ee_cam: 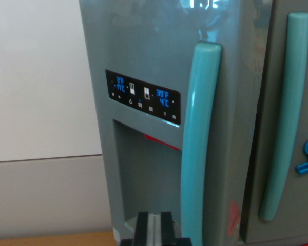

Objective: Close fridge door

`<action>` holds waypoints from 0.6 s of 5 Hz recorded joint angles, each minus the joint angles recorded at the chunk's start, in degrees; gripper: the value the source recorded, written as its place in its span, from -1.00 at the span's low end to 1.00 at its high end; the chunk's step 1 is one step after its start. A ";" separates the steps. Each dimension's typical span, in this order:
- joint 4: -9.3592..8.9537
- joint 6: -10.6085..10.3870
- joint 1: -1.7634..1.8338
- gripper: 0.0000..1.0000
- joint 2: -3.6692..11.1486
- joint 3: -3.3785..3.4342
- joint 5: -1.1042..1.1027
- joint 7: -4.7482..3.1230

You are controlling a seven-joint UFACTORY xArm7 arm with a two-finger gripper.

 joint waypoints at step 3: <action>2.49 0.00 0.00 1.00 3.46 -0.01 0.00 0.00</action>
